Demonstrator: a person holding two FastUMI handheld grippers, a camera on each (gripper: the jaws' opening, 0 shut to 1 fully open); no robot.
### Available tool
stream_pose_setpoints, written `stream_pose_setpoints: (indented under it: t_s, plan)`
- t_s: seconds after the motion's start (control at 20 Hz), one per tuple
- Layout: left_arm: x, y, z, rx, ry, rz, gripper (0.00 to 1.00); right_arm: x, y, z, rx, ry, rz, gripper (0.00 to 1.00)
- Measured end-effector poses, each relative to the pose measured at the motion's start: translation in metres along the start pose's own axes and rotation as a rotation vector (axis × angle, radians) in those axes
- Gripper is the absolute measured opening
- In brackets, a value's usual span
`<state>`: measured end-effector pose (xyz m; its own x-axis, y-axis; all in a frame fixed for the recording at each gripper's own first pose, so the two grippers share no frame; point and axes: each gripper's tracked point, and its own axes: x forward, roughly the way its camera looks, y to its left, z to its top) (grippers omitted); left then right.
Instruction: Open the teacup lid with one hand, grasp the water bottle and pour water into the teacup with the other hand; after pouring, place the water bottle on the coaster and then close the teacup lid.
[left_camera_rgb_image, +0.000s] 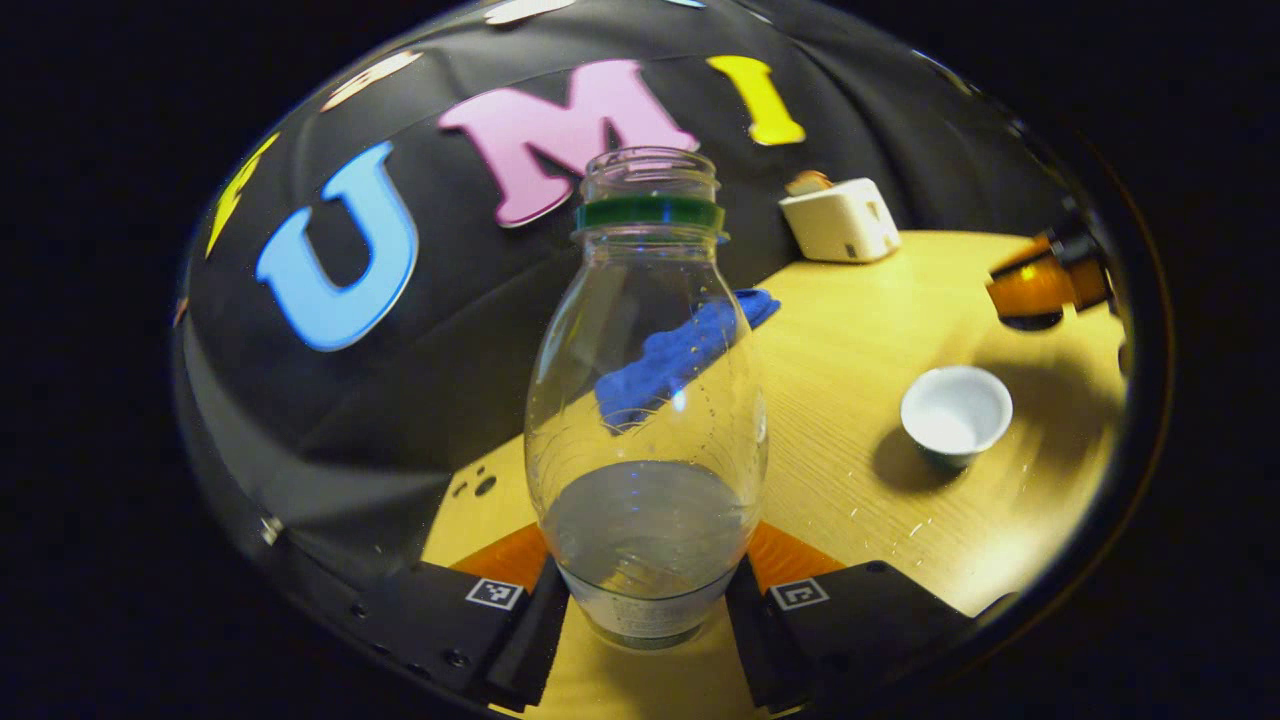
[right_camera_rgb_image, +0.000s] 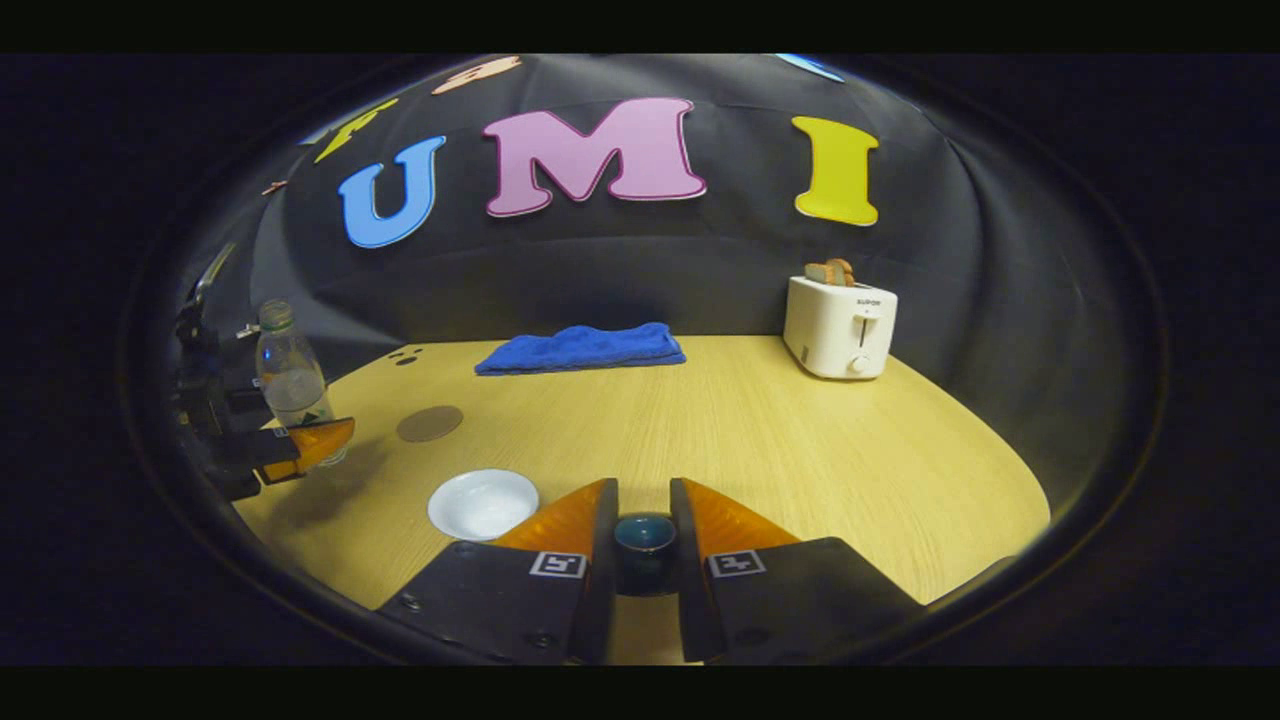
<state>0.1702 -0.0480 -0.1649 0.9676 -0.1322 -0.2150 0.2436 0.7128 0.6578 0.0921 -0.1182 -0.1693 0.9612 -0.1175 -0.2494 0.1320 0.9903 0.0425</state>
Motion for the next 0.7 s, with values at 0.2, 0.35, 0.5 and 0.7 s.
stream_pose_setpoints:
  t_s: [0.2, 0.35, 0.5, 0.7]
  plan:
    - [0.017, -0.020, 0.008, 0.221, -0.003, -0.045, 0.74, -0.007, -0.016, 0.002, -0.006, -0.012, -0.023, 0.29]
    - [0.032, -0.028, 0.005, 0.331, 0.021, -0.054, 0.75, -0.012, -0.025, -0.004, -0.014, -0.006, -0.036, 0.29]
    - [0.045, -0.024, -0.003, 0.437, 0.068, -0.047, 0.75, -0.013, -0.036, -0.017, -0.041, 0.019, -0.062, 0.34]
    - [0.058, -0.028, 0.004, 0.663, 0.043, -0.061, 0.74, -0.016, -0.034, -0.023, -0.029, 0.025, -0.051, 0.34]
